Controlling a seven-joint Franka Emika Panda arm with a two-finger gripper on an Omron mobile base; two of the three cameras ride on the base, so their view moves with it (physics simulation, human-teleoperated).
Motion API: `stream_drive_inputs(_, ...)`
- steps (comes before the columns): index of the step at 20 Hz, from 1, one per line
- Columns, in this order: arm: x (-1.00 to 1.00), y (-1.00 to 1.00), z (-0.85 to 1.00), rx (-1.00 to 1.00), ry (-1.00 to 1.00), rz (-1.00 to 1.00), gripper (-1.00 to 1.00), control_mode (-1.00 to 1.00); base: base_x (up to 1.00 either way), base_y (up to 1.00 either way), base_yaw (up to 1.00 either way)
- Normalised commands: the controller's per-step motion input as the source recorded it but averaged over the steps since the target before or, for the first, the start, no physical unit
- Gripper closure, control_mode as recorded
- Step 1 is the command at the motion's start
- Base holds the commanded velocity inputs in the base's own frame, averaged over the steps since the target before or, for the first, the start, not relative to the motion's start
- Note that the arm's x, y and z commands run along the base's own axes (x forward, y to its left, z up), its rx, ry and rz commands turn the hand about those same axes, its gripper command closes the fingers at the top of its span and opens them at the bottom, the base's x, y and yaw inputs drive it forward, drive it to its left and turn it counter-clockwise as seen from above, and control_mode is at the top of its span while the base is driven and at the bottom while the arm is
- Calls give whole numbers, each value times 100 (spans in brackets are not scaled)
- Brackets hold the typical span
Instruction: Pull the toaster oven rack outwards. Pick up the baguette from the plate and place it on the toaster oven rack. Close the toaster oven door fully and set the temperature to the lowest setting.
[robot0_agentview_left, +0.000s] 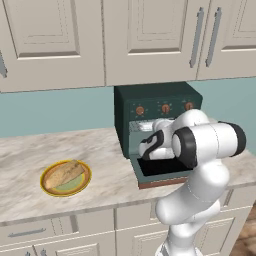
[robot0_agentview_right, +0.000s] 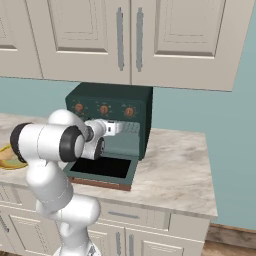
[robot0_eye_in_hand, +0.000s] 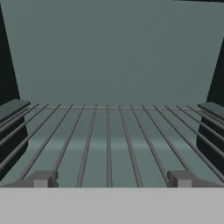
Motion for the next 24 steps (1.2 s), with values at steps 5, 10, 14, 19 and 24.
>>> stream_drive_inputs(5, -13, -5, -34, 0, 16, 0, -100, -100, 0, 0, 0)
stream_drive_inputs(10, -73, -27, -34, 0, 27, 0, -100, -100, 0, 0, 0)
stream_drive_inputs(14, -98, -45, -43, -1, 33, 0, -100, -100, 0, 0, 0)
stream_drive_inputs(19, -100, -42, -36, -7, 32, 0, -100, -100, 0, 0, 0)
stream_drive_inputs(24, -100, -47, -42, -10, 41, 0, -100, -100, 0, 0, 0)
